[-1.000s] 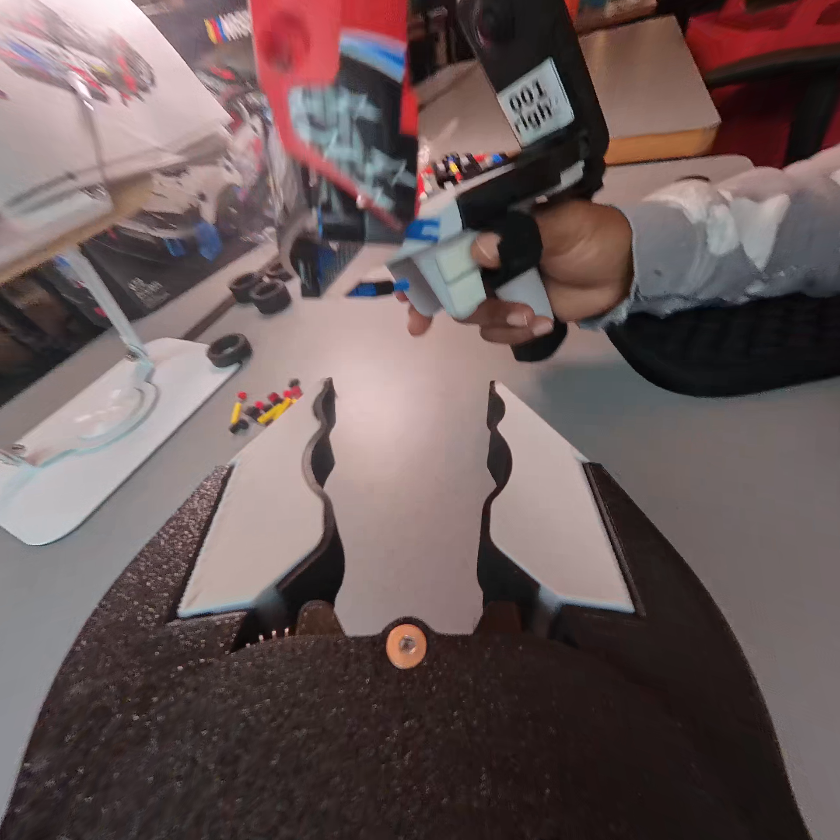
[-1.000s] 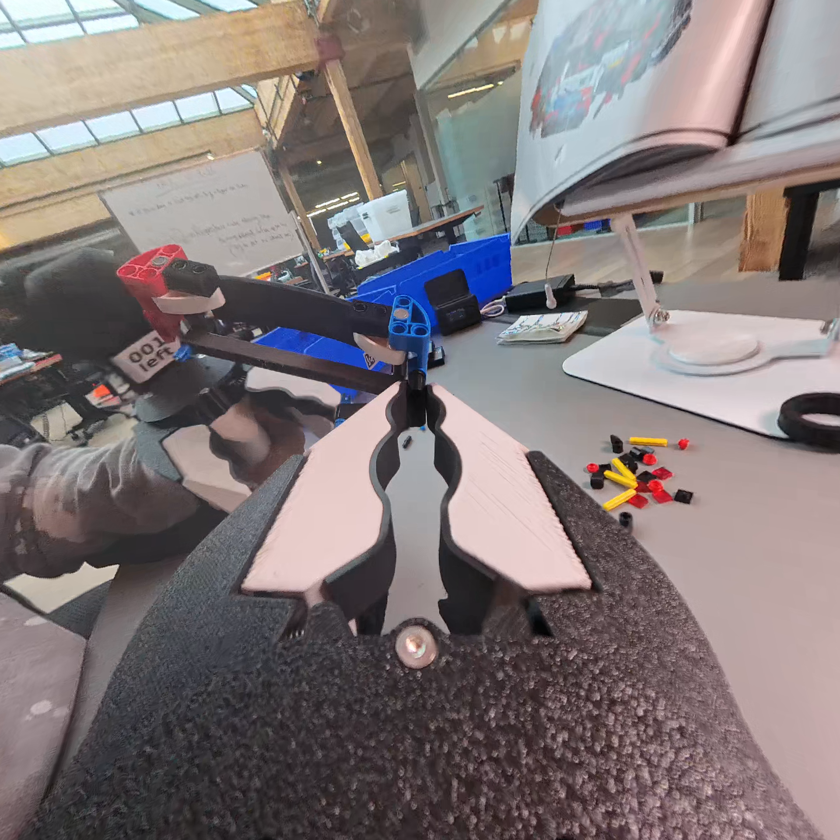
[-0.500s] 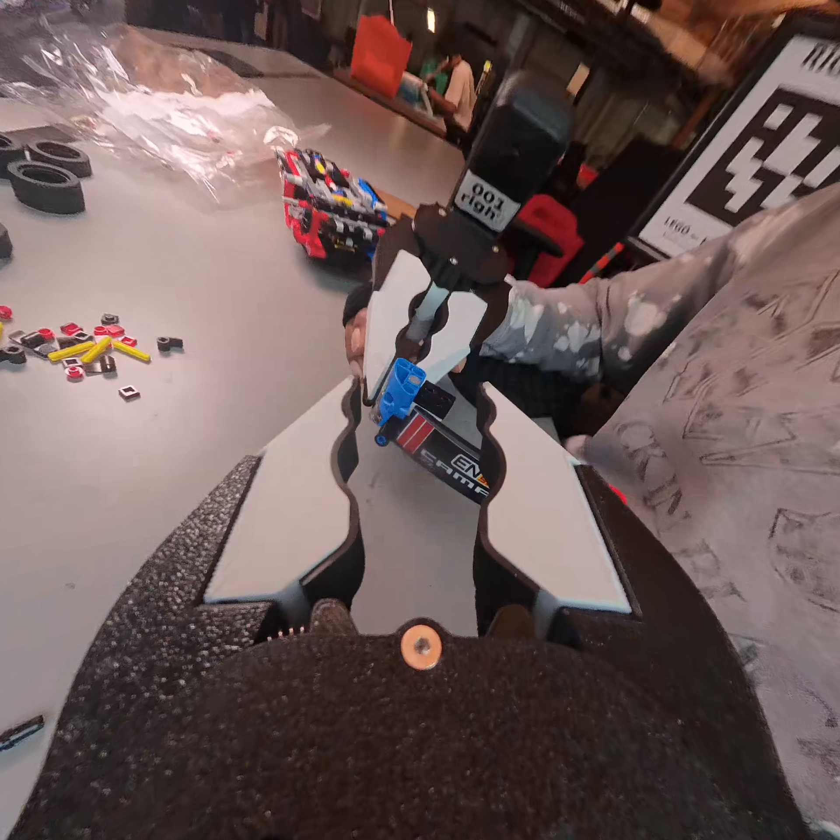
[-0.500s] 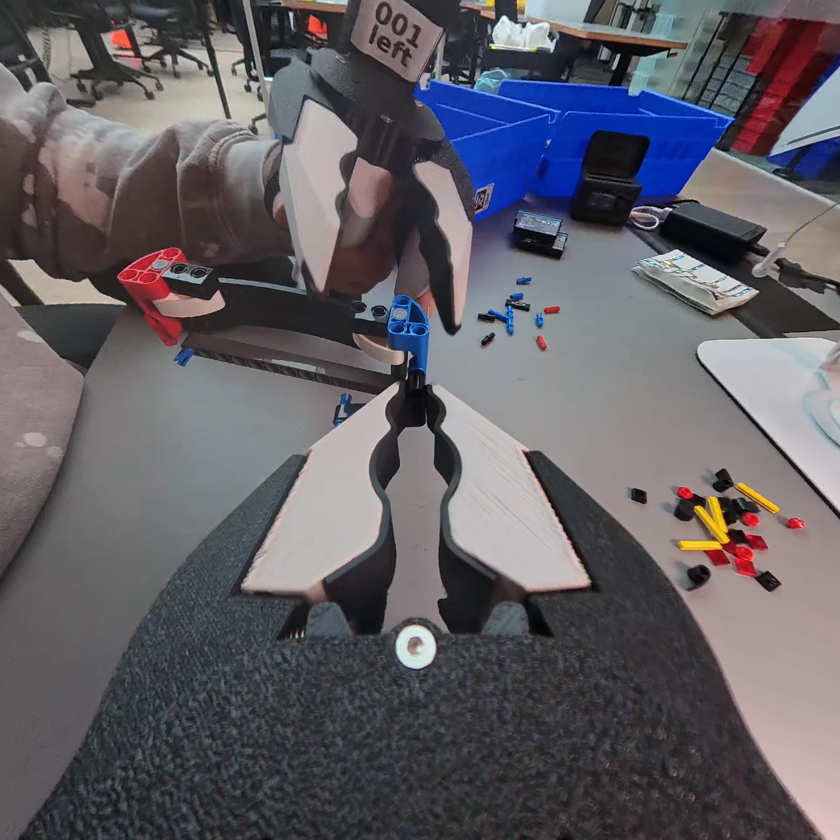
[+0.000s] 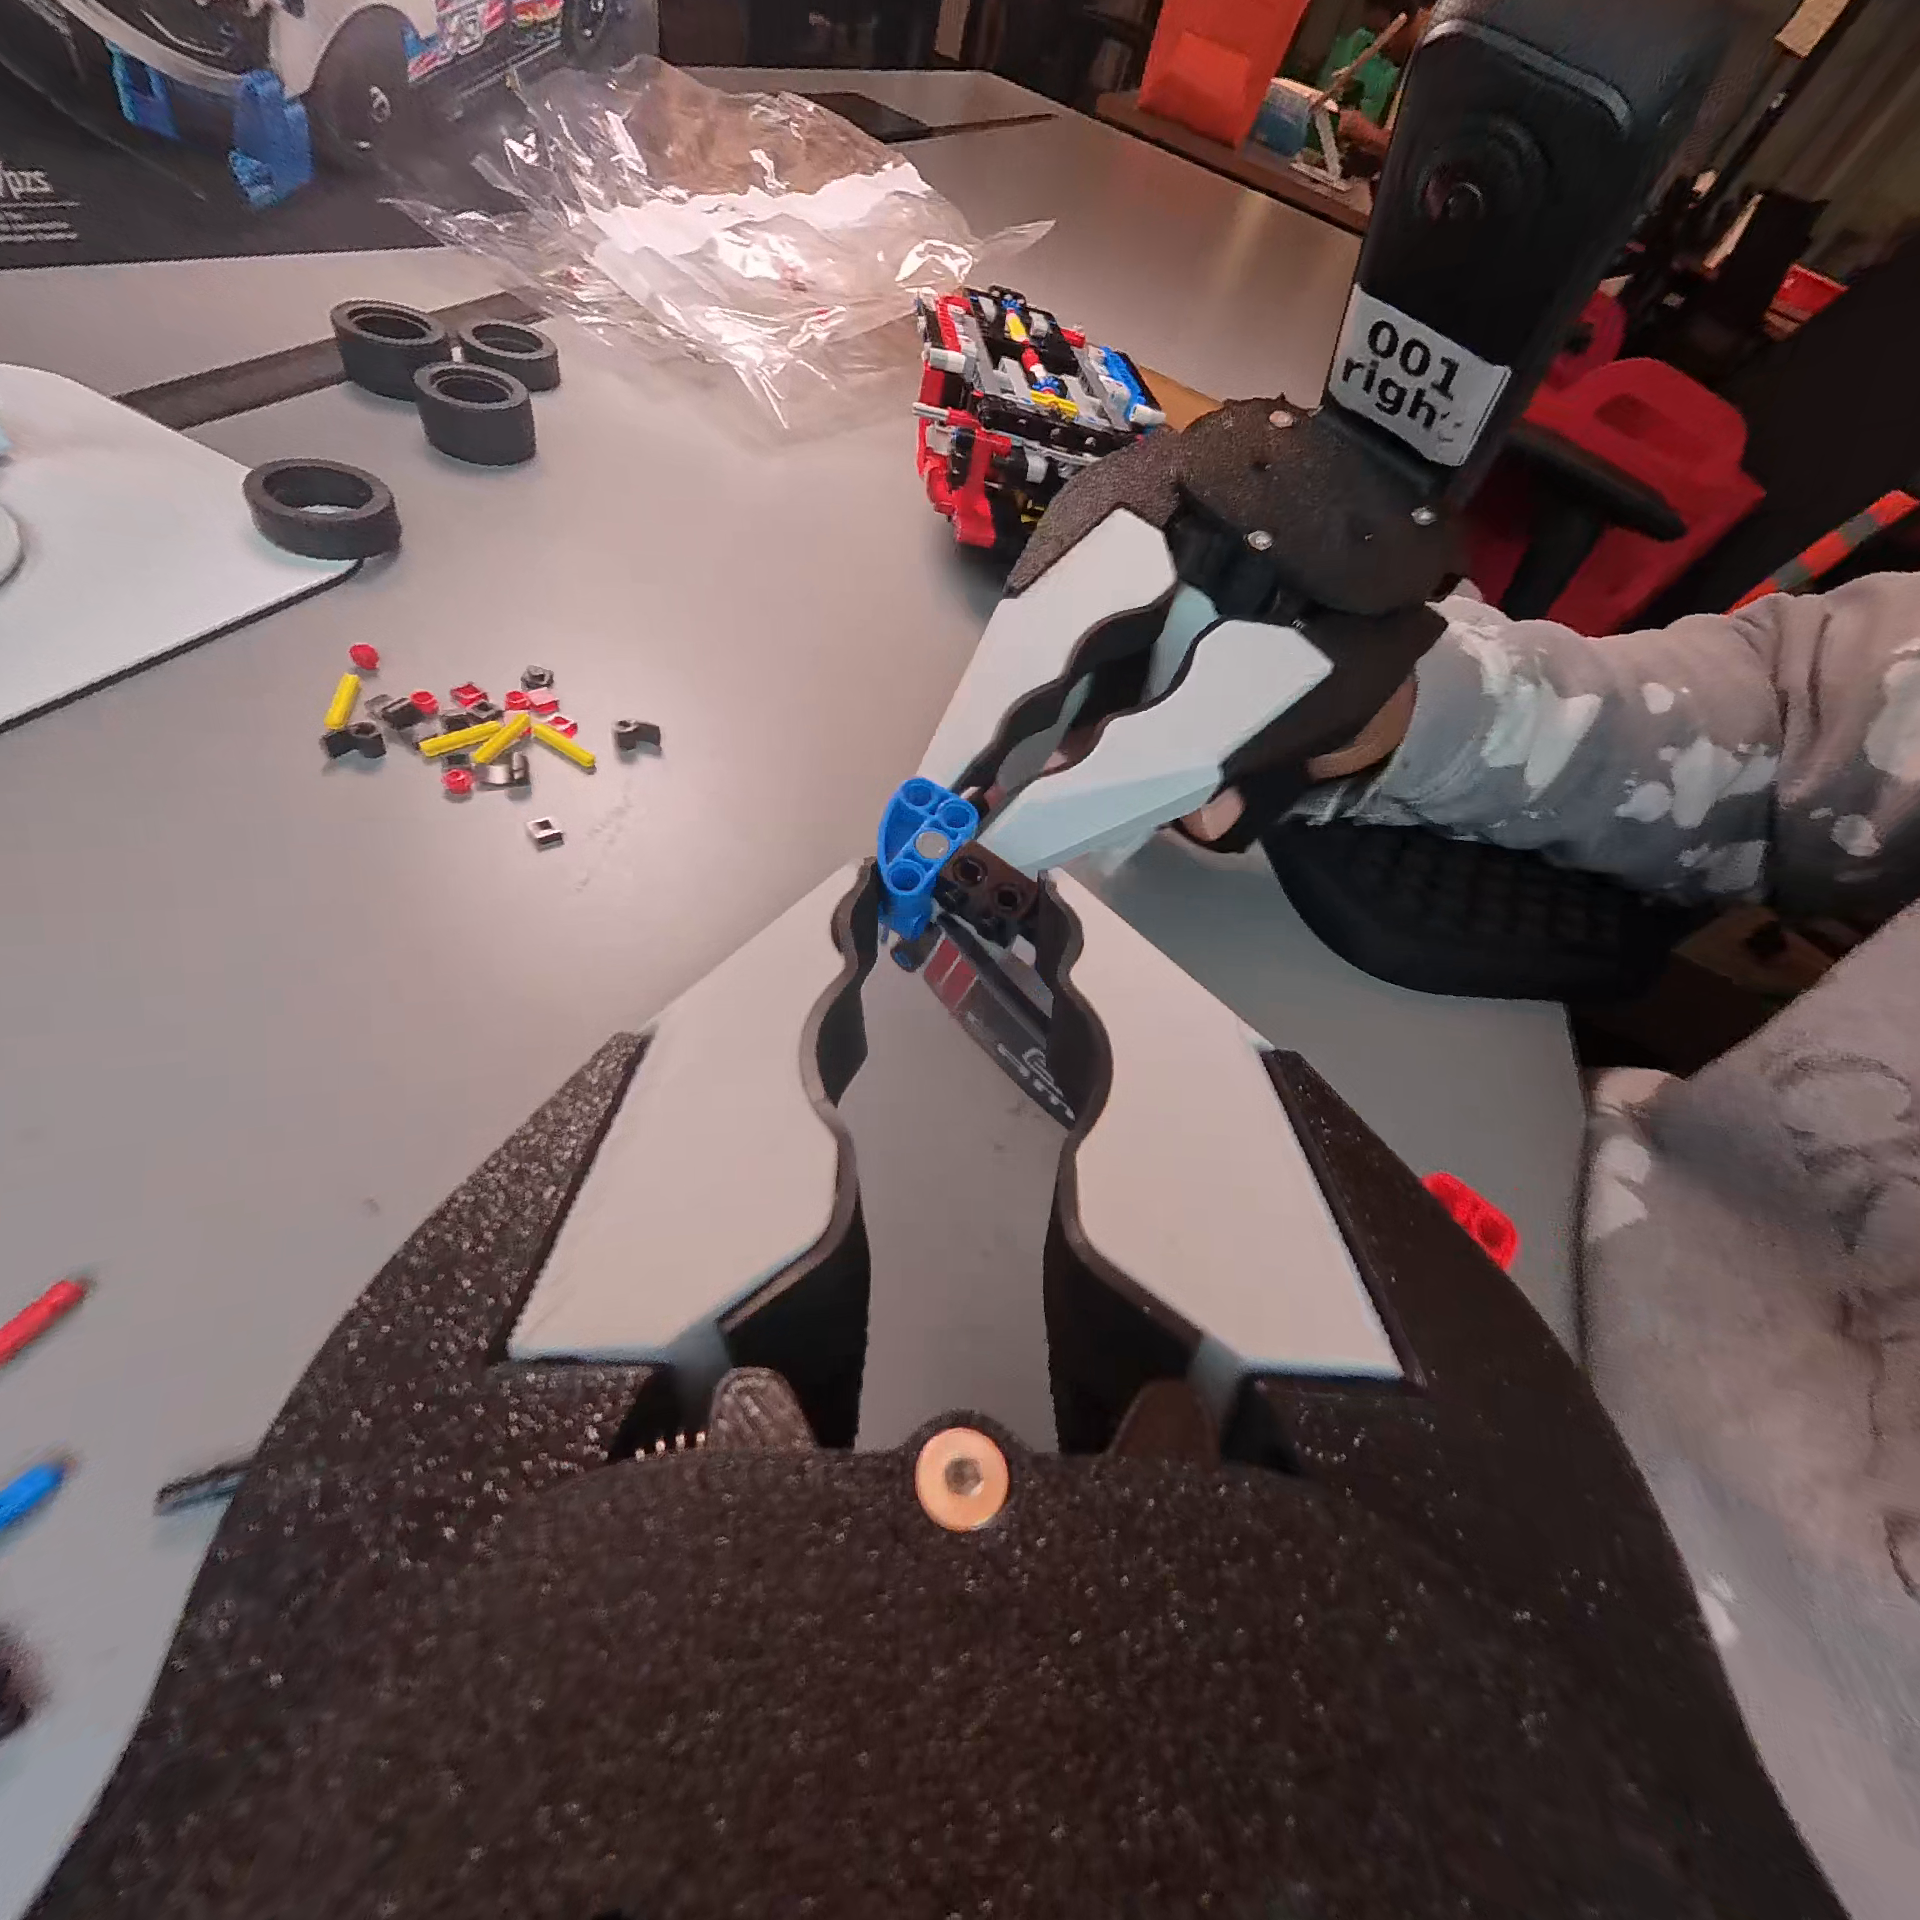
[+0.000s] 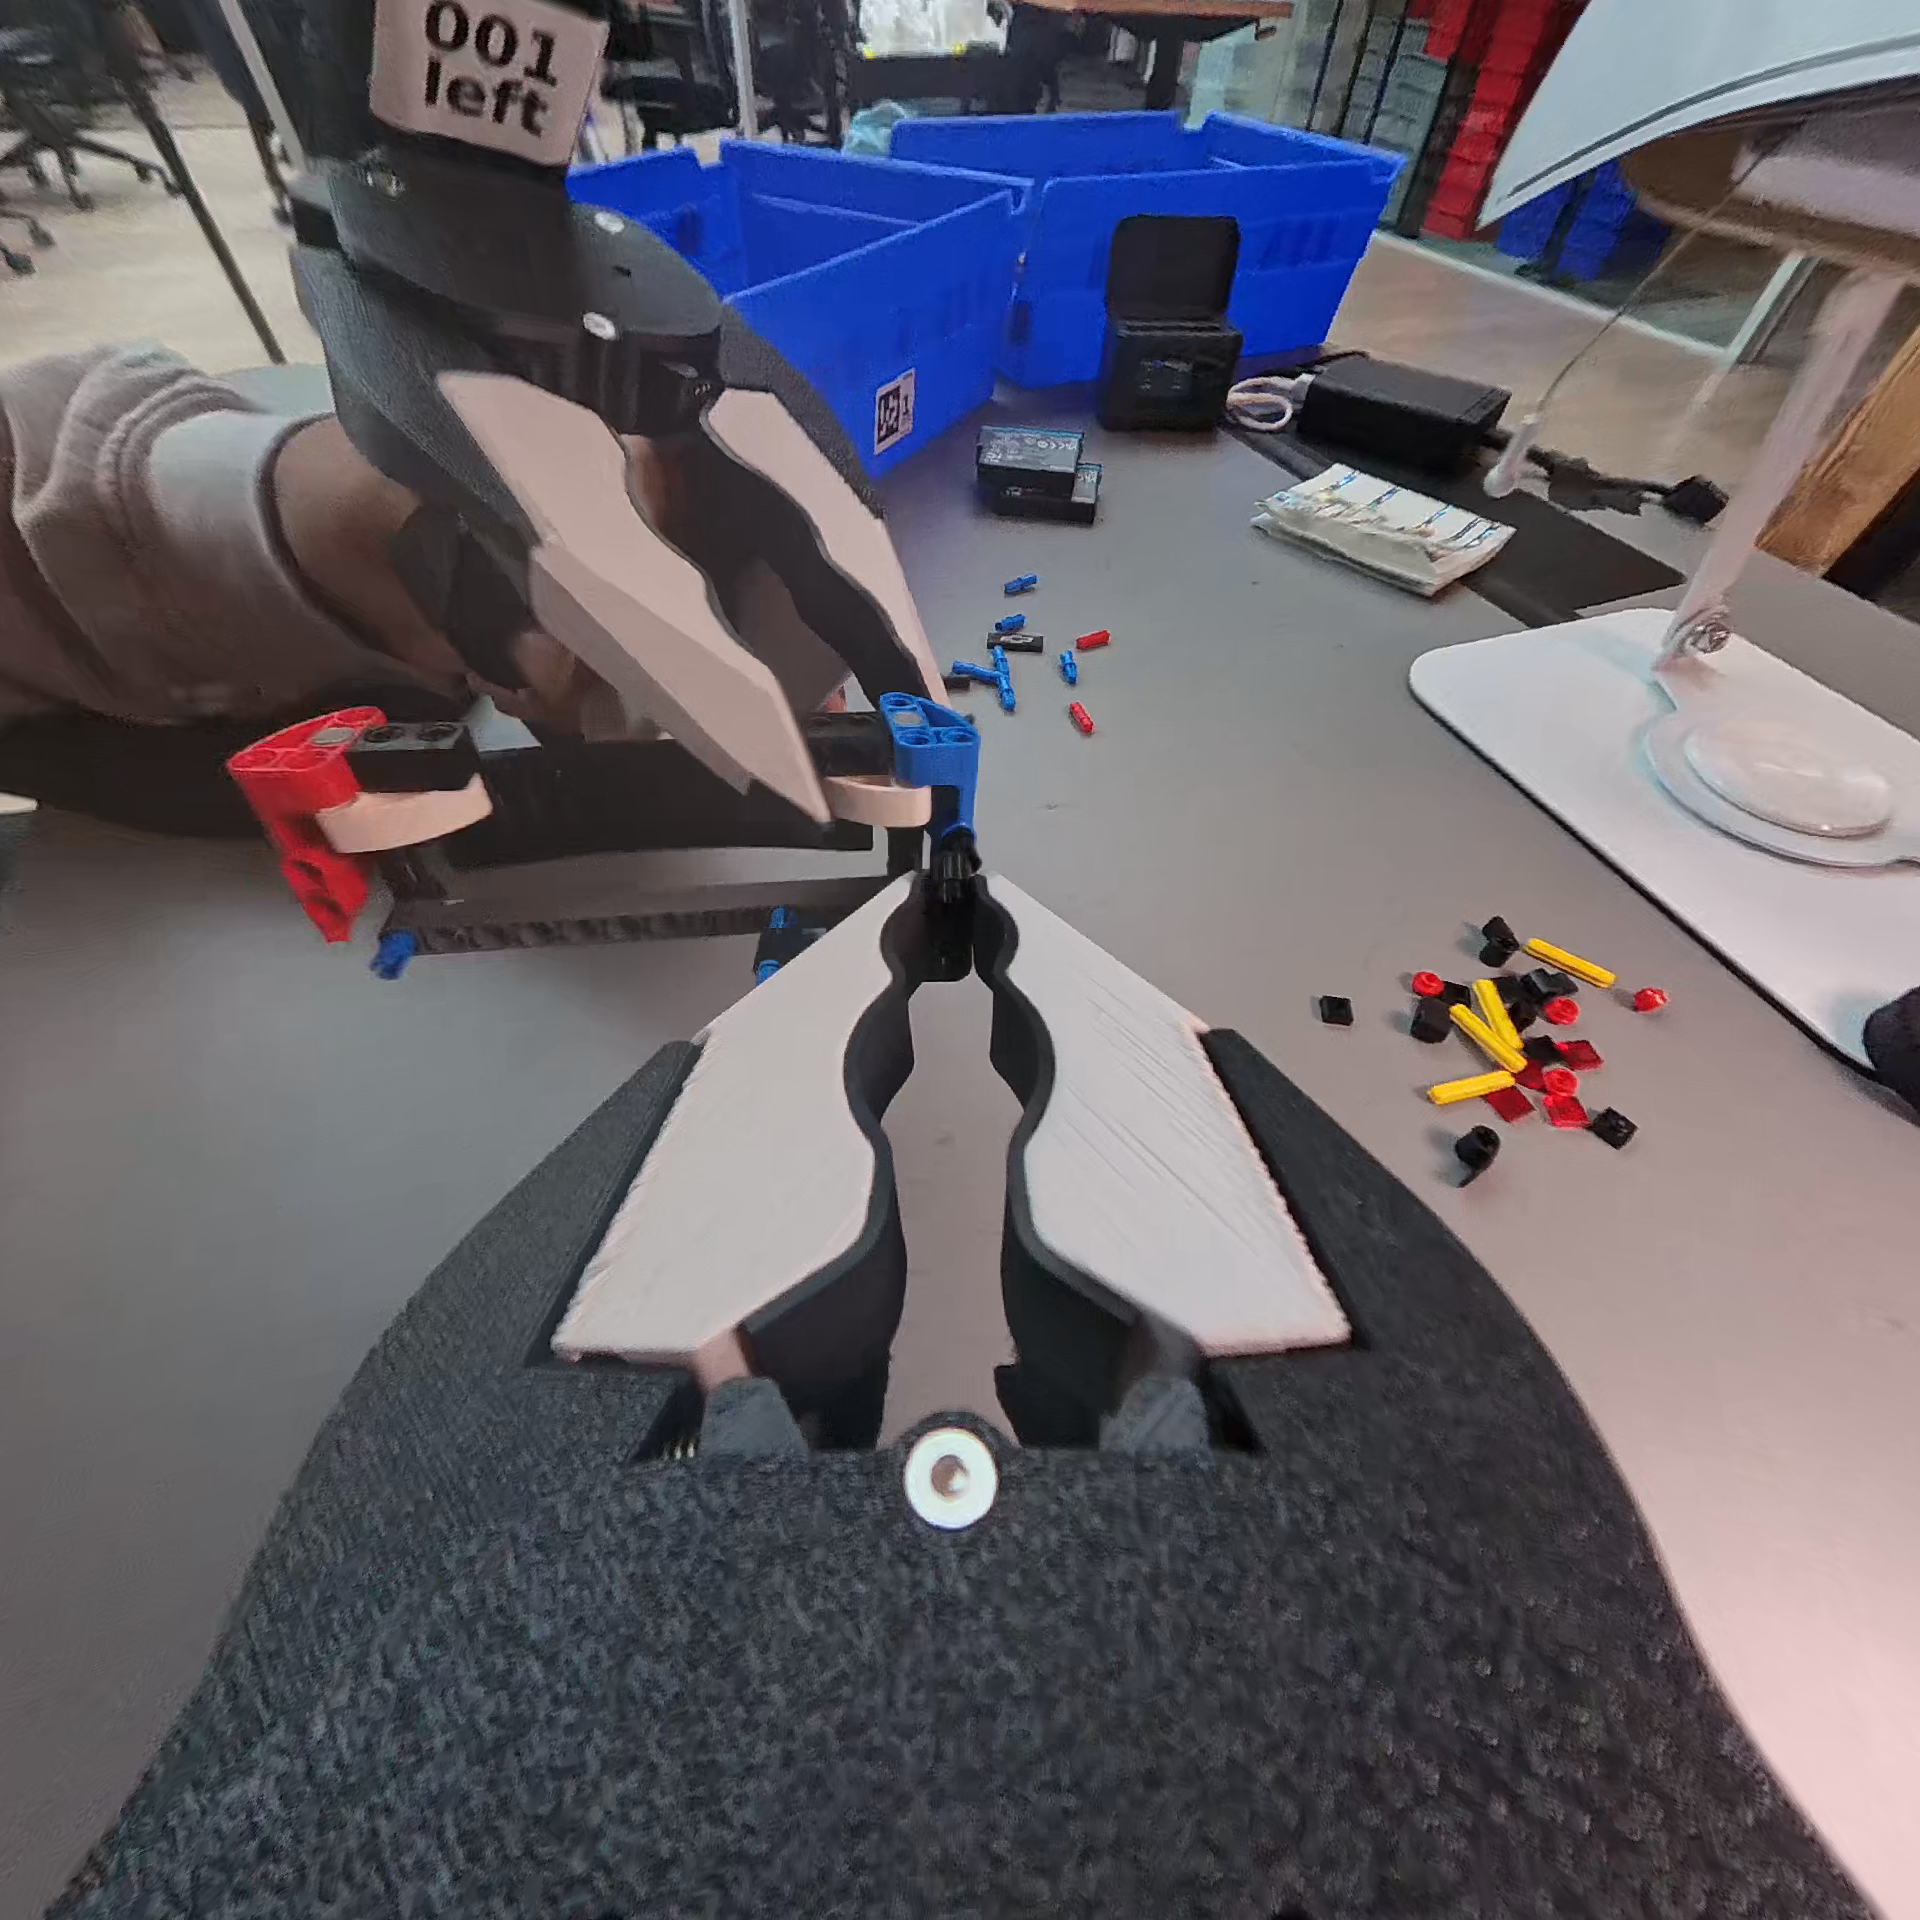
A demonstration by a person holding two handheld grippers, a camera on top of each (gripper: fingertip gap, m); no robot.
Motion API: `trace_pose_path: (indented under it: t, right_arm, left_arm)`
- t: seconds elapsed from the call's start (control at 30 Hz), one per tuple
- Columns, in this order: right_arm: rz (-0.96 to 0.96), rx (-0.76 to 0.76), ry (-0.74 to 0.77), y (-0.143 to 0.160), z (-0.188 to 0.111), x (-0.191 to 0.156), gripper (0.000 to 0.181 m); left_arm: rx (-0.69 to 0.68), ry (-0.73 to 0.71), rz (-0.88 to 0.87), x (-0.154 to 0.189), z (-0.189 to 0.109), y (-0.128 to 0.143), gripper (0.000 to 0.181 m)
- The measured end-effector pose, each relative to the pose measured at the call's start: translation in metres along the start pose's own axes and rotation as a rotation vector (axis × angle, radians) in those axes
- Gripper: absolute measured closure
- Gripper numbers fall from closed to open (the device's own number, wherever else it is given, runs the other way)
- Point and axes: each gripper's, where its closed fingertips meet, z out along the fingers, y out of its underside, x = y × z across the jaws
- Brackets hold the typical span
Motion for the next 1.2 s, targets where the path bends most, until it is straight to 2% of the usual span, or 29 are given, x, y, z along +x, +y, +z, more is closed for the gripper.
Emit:
trace_pose_path:
  t: [0.07, 0.13, 0.2, 0.43, 0.57, 0.63, 0.77, 0.87, 0.93, 1.0, 1.1, 1.2]
  right_arm:
    - [0.013, 0.044, 0.045, -0.008, -0.015, 0.015, 0.175]
    - [0.063, 0.073, 0.043, -0.01, -0.024, 0.021, 0.175]
    - [0.048, 0.062, 0.022, -0.006, -0.022, 0.017, 0.174]
    - [-0.066, -0.145, -0.033, 0.031, -0.003, 0.0, 0.174]
    - [-0.16, -0.339, -0.033, 0.065, 0.004, -0.006, 0.174]
    - [-0.17, -0.365, -0.034, 0.069, 0.004, -0.006, 0.169]
    - [-0.054, -0.256, -0.065, 0.05, -0.002, -0.004, 0.155]
    - [0.04, -0.014, -0.115, 0.003, -0.015, -0.005, 0.155]
    - [0.078, 0.094, -0.159, -0.02, -0.022, -0.011, 0.158]
    - [0.06, 0.128, -0.167, -0.026, -0.023, -0.016, 0.16]
    - [0.012, 0.096, -0.188, -0.019, -0.018, -0.025, 0.161]
    - [0.098, 0.1, -0.288, -0.018, -0.017, -0.038, 0.152]
  left_arm:
    - [0.002, -0.095, 0.009, -0.022, -0.01, 0.003, 0.153]
    - [0.047, -0.099, -0.058, -0.031, -0.021, 0.0, 0.153]
    - [0.081, -0.072, -0.071, -0.029, -0.022, -0.006, 0.153]
    - [0.215, 0.12, -0.169, -0.009, -0.027, -0.024, 0.152]
    - [0.248, 0.196, -0.203, 0.001, -0.028, -0.027, 0.152]
    - [0.252, 0.22, -0.216, 0.004, -0.027, -0.026, 0.152]
    - [0.26, 0.247, -0.214, 0.009, -0.027, -0.027, 0.152]
    - [0.236, 0.229, -0.172, 0.012, -0.024, -0.024, 0.152]
    - [0.207, 0.214, -0.117, 0.016, -0.021, -0.021, 0.152]
    - [0.18, 0.215, -0.076, 0.023, -0.017, -0.017, 0.152]
    - [0.161, 0.216, -0.042, 0.028, -0.013, -0.014, 0.152]
    - [0.191, 0.24, -0.044, 0.034, -0.014, -0.017, 0.152]
